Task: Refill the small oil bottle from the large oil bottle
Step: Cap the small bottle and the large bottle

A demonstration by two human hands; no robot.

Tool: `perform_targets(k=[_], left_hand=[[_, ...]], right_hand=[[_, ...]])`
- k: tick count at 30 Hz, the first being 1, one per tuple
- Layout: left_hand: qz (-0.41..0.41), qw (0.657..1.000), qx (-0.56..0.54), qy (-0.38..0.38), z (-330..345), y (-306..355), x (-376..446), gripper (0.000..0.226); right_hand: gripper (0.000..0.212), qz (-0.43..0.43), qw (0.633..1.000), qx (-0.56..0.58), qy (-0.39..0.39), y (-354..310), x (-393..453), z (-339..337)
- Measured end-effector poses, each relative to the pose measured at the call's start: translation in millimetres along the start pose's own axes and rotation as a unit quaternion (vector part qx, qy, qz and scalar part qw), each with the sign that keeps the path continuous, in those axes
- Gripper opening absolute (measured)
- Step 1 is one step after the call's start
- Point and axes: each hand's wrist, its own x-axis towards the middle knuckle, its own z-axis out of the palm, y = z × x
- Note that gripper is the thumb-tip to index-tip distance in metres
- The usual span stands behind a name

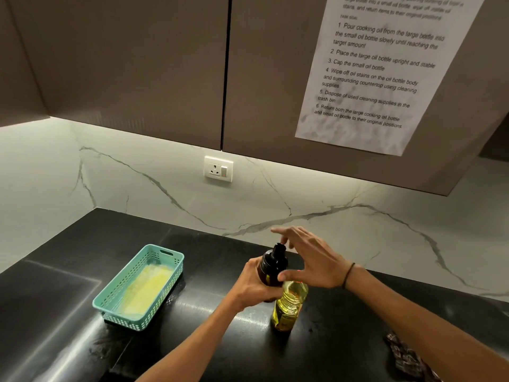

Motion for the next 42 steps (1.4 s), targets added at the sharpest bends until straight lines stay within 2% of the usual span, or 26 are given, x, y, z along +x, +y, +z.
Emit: perform_targets(k=[4, 7, 9, 12, 17, 21, 25, 27, 31, 34, 38, 42], left_hand=[[0.003, 1.000, 0.000, -0.026, 1.0, -0.1, 0.7, 0.036], [0.006, 0.999, 0.008, -0.038, 0.2, 2.1, 2.6, 0.037], [0.008, 0.999, 0.009, -0.037, -1.5, 3.3, 4.0, 0.039], [0.014, 1.000, 0.012, -0.023, -1.2, 1.5, 5.1, 0.040], [0.026, 0.999, 0.013, 0.040, 6.5, -8.0, 3.6, 0.037], [0.031, 0.995, -0.012, 0.093, 14.1, -17.5, 1.6, 0.045], [0.031, 0.989, -0.013, 0.143, 24.3, -25.1, 0.4, 0.025], [0.026, 0.984, -0.030, 0.171, 30.2, -24.5, -0.3, 0.020], [-0.012, 0.972, -0.108, 0.209, 37.0, -18.7, -0.8, 0.039], [-0.039, 0.954, -0.173, 0.243, 39.5, -14.4, 0.3, 0.039], [-0.084, 0.939, -0.201, 0.266, 39.0, -22.9, 1.9, 0.023], [-0.082, 0.940, -0.194, 0.269, 37.6, -25.9, -3.2, 0.018]], right_hand=[[0.077, -0.046, 0.998, 0.034, -0.017, 5.2, 3.7, 23.3], [0.055, -0.050, 0.997, 0.058, 0.029, 4.7, 7.5, 36.1], [0.050, -0.033, 0.995, 0.054, 0.072, 2.5, 6.9, 44.2], [0.048, 0.007, 0.990, 0.041, 0.134, -2.3, 3.1, 58.7], [0.054, 0.117, 0.966, -0.054, 0.226, -22.2, 0.6, 78.0], [0.061, 0.196, 0.944, -0.076, 0.254, -35.5, 1.0, 89.9], [0.070, 0.256, 0.937, -0.068, 0.226, -44.5, 3.0, 95.3], [0.068, 0.271, 0.934, -0.070, 0.222, -46.4, 5.1, 95.3], [0.064, 0.281, 0.930, -0.068, 0.228, -48.9, 10.5, 94.3], [0.062, 0.286, 0.927, -0.073, 0.232, -50.1, 13.9, 94.3], [0.059, 0.301, 0.923, -0.080, 0.224, -53.5, 18.9, 98.2], [0.060, 0.309, 0.923, -0.057, 0.222, -55.7, 19.4, 106.7]])
